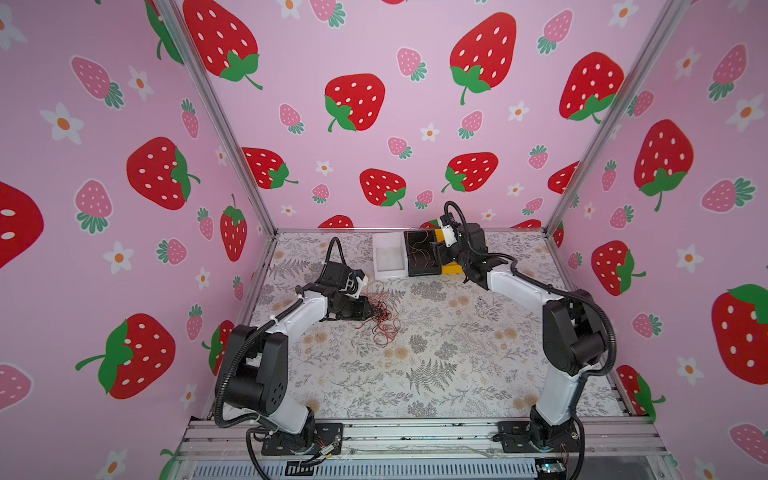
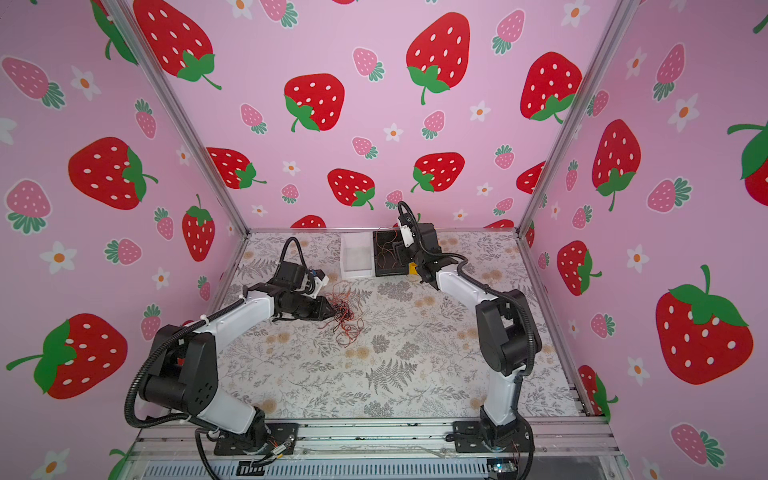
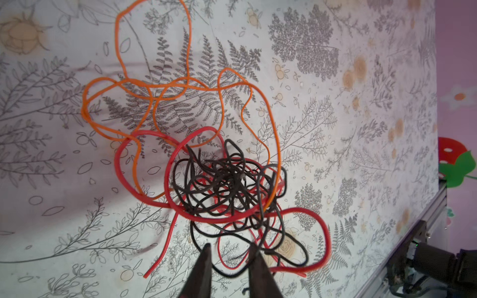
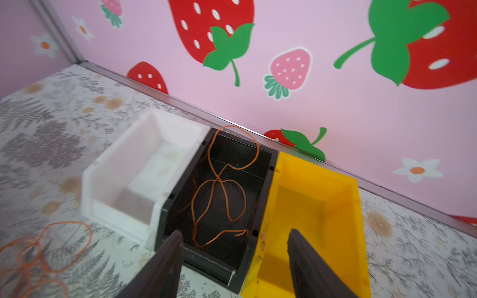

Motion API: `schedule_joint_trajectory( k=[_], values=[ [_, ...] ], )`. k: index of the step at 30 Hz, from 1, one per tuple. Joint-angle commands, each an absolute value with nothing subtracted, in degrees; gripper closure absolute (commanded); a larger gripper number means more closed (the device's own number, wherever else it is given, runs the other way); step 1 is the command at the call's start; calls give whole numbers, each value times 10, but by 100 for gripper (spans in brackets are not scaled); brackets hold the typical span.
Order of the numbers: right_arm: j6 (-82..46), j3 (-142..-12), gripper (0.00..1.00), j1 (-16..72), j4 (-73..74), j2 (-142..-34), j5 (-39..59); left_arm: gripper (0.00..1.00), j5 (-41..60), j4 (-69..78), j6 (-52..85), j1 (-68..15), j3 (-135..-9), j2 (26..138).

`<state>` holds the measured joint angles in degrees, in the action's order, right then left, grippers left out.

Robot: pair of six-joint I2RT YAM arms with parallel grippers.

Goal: Untangle the cables

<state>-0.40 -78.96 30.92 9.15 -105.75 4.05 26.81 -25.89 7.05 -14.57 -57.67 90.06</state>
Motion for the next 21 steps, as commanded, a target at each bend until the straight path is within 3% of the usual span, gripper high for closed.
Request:
schedule_joint_trajectory(
  k=[1, 3, 6, 14, 16, 21],
  values=[
    [33, -771, 34, 324, 40, -1043, 179, 68, 302, -284, 55, -182, -618, 896],
    [29, -779, 35, 333, 28, -1043, 194, 58, 320, -296, 65, -196, -616, 889],
    [36, -792, 37, 349, 27, -1054, 224, 54, 304, -290, 78, -197, -581, 848],
    [18, -877, 41, 393, -31, -1130, 266, 31, 226, -283, 92, -148, -554, 728],
    [9, -875, 42, 402, -32, -1132, 274, 30, 230, -274, 91, -116, -565, 729],
    [30, -839, 43, 437, -36, -1130, 315, 42, 277, -253, 87, -54, -626, 846]
  ],
)
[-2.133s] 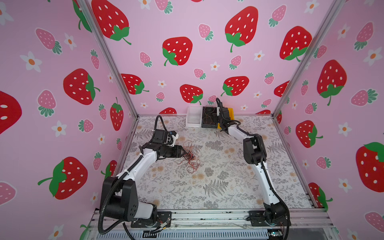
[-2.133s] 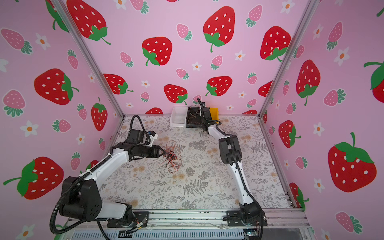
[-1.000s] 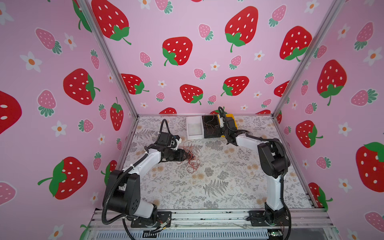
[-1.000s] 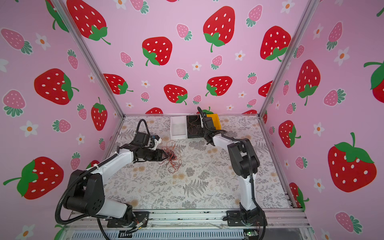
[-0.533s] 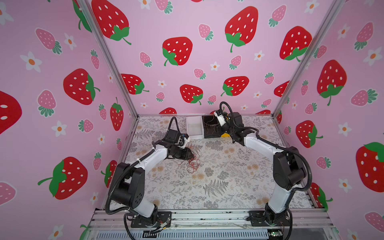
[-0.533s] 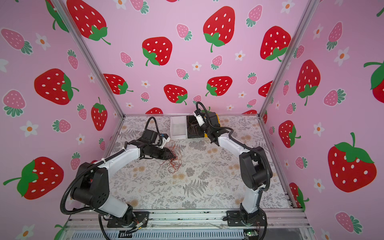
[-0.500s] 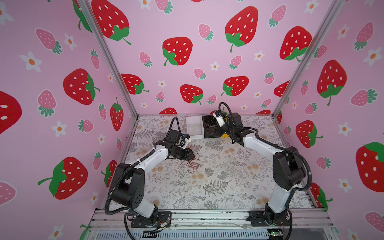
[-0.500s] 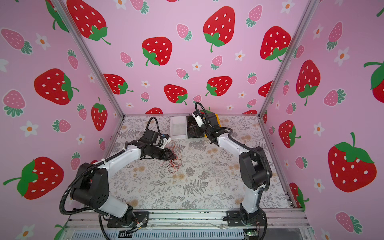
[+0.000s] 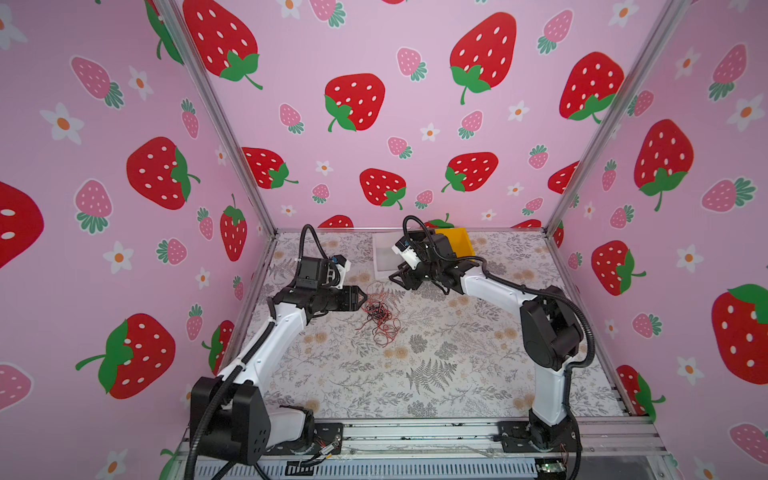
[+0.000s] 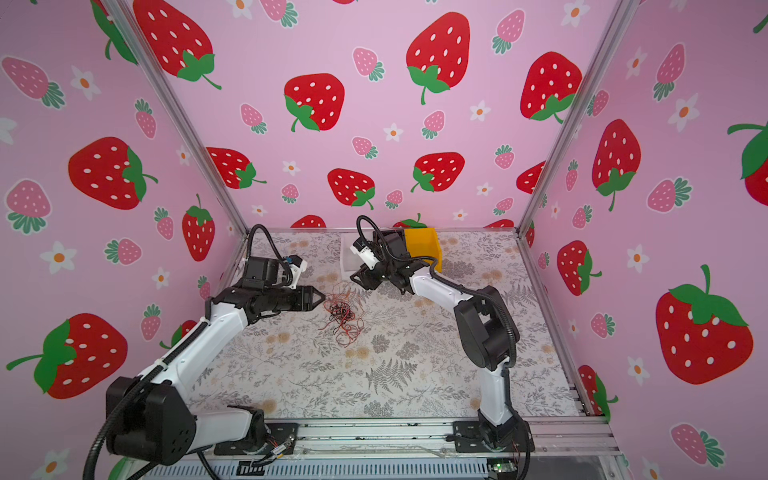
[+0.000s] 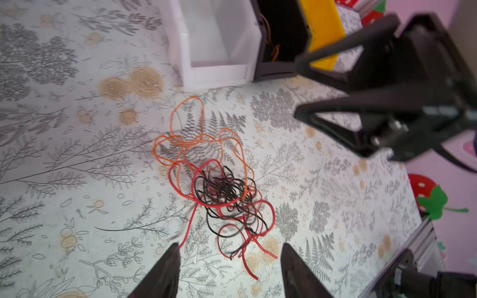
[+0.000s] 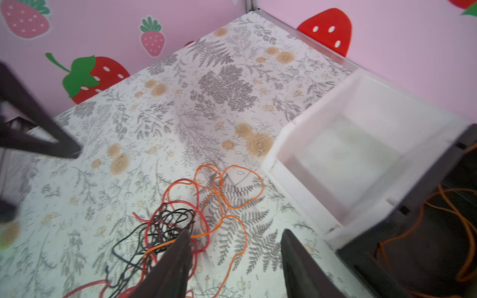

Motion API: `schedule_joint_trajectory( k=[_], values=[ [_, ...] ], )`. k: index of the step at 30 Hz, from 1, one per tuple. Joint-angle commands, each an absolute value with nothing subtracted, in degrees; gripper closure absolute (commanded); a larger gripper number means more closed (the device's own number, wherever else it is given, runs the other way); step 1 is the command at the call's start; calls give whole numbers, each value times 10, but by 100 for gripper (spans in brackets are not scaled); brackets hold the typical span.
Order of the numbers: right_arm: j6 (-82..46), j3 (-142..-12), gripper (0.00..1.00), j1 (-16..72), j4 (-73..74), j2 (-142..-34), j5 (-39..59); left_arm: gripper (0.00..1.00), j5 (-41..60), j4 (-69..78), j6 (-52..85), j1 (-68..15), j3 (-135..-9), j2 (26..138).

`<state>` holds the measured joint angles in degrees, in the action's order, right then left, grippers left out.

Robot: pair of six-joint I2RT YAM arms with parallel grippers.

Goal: Untangle the cables

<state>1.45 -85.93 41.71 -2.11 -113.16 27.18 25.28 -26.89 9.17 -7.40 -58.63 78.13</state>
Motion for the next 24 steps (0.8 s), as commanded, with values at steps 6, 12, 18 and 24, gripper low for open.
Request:
schedule_joint_trajectory(
  k=[6, 12, 18, 24],
  values=[
    [22, -799, 51, 454, -27, -1128, 333, 42, 345, -215, 104, -47, -717, 1021],
    [44, -800, 54, 460, -64, -1139, 328, 37, 372, -203, 113, -53, -779, 1116],
    [60, -805, 57, 460, -100, -1147, 351, 36, 354, -208, 109, -69, -827, 1170],
    [73, -804, 46, 461, -95, -1149, 406, 47, 337, -197, 106, -78, -834, 1191]
  ],
)
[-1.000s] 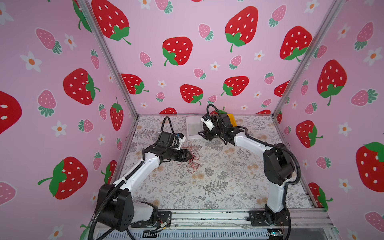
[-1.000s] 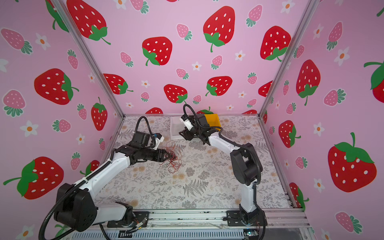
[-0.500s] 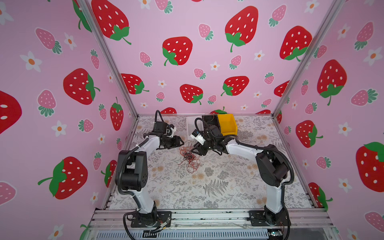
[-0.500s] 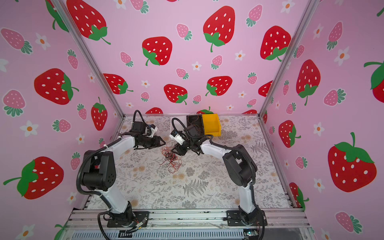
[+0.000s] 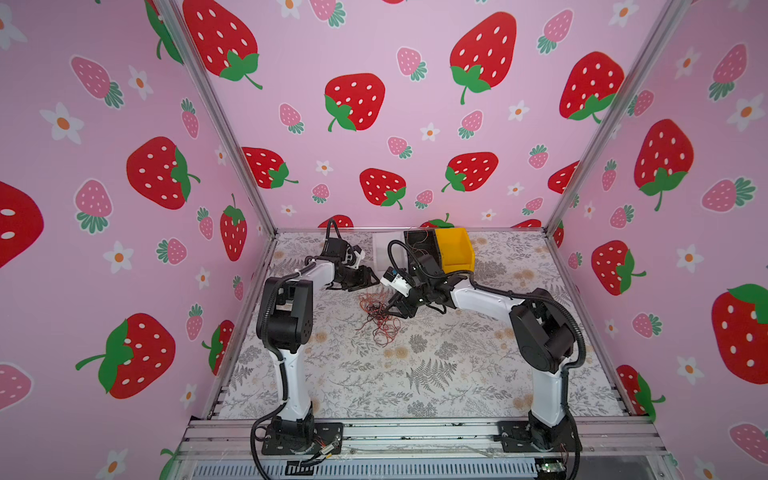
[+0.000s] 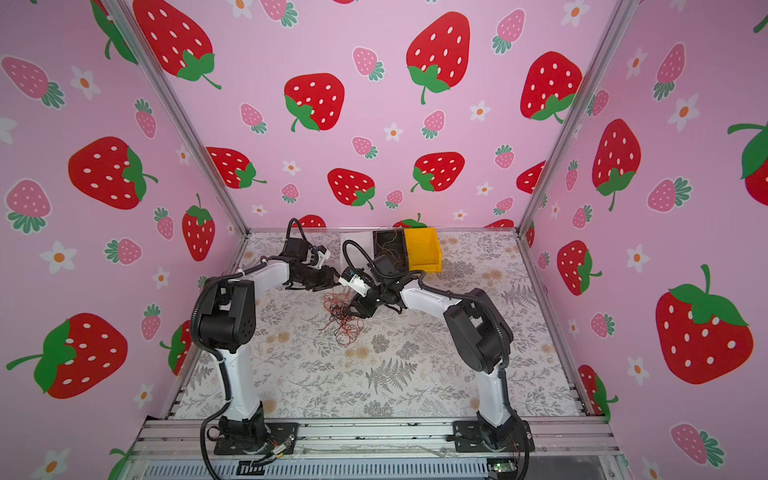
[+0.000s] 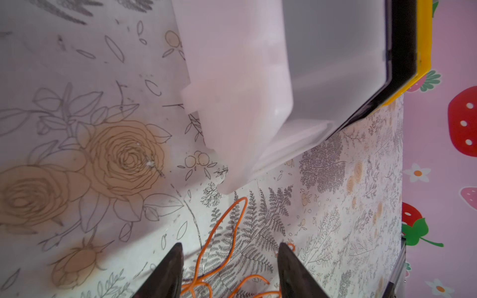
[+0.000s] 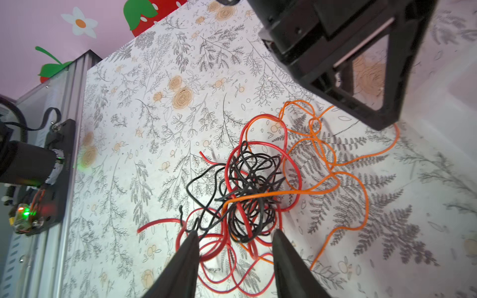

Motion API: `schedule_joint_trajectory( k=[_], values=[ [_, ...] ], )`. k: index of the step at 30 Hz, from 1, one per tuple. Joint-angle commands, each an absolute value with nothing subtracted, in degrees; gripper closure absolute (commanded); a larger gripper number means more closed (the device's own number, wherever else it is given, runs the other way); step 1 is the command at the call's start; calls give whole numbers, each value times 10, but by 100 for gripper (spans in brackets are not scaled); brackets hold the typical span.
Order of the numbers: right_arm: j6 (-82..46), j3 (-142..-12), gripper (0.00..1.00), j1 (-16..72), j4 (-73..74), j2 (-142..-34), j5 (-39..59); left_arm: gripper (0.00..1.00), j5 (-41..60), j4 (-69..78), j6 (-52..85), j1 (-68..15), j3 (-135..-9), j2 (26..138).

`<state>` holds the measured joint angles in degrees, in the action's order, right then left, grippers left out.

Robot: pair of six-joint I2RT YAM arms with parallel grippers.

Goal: Untangle the cables

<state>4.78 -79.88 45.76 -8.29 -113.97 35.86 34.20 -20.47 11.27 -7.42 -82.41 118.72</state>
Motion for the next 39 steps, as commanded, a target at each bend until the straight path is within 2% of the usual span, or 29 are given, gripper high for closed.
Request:
schedule_joint_trajectory(
  k=[1, 11, 13, 17, 24, 27, 30, 32, 33, 36, 39],
  values=[
    [76, -805, 43, 461, -97, -1150, 411, 48, 339, -196, 107, -78, -832, 1190],
    [57, -838, 40, 461, -123, -1184, 384, 60, 344, -206, 93, -88, -812, 1185],
    [49, -845, 41, 461, -128, -1192, 375, 60, 340, -208, 90, -91, -811, 1186],
    [47, -850, 41, 461, -134, -1197, 362, 51, 329, -212, 87, -91, -810, 1192],
    [46, -853, 42, 461, -136, -1200, 356, 52, 294, -204, 88, -98, -794, 1190],
    [48, -850, 48, 461, -138, -1198, 354, 59, 296, -196, 90, -98, -788, 1189],
    [49, -842, 61, 461, -135, -1191, 345, 67, 297, -195, 89, -98, -787, 1186],
    [51, -835, 68, 461, -131, -1185, 345, 70, 300, -196, 87, -98, -786, 1180],
    [51, -831, 70, 461, -127, -1181, 346, 69, 300, -195, 87, -98, -784, 1175],
    [53, -819, 79, 460, -118, -1170, 346, 57, 299, -188, 88, -96, -776, 1149],
    [52, -806, 85, 459, -103, -1157, 344, 51, 300, -184, 87, -92, -766, 1116]
  ],
)
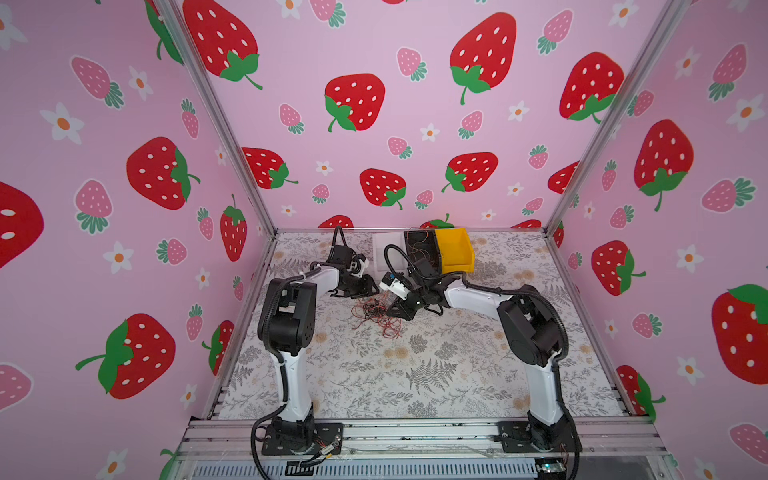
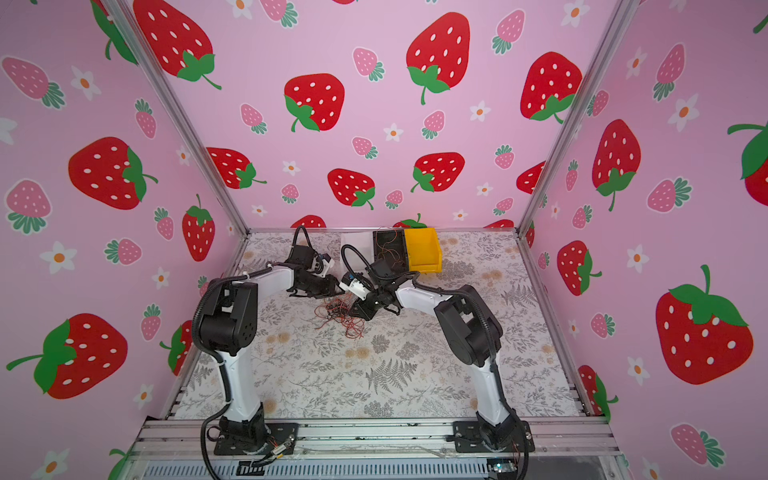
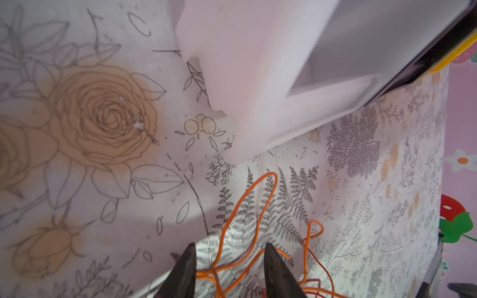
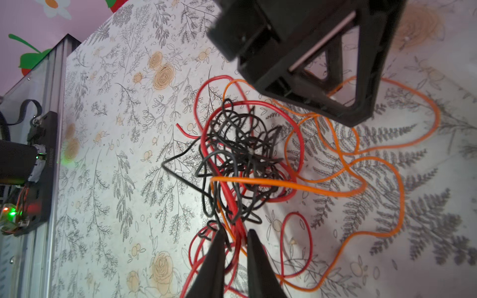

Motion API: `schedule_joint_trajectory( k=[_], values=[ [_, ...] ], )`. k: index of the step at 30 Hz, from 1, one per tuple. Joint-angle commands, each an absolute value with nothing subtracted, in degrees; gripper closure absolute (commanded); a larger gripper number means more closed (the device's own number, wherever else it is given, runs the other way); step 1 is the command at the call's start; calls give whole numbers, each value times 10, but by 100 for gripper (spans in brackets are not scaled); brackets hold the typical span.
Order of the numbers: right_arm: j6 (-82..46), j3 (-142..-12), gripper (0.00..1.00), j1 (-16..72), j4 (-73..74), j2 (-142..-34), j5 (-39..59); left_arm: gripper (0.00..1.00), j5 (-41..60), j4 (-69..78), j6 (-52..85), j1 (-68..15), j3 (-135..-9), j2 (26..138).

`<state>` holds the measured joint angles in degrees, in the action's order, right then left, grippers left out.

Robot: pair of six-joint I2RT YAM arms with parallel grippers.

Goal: Untangle the cables

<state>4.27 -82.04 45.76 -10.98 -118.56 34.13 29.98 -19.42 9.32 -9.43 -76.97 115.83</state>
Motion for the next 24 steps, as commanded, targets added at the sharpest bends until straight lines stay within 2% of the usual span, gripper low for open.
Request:
schedule_joint_trajectory(
  k=[1, 10, 19, 21, 24],
  values=[
    [52, -804, 86, 458, -102, -1154, 343, 49, 297, -186, 84, -89, -764, 1105],
    [62, -801, 86, 449, -105, -1127, 324, 40, 295, -217, 47, -69, -701, 962],
    [62, -812, 92, 448, -120, -1133, 319, 38, 318, -249, 64, -134, -621, 876],
    [66, -817, 85, 447, -140, -1128, 323, 38, 309, -254, 66, -143, -613, 880],
    [71, -817, 66, 447, -166, -1113, 333, 38, 307, -253, 76, -145, -605, 889]
  ],
)
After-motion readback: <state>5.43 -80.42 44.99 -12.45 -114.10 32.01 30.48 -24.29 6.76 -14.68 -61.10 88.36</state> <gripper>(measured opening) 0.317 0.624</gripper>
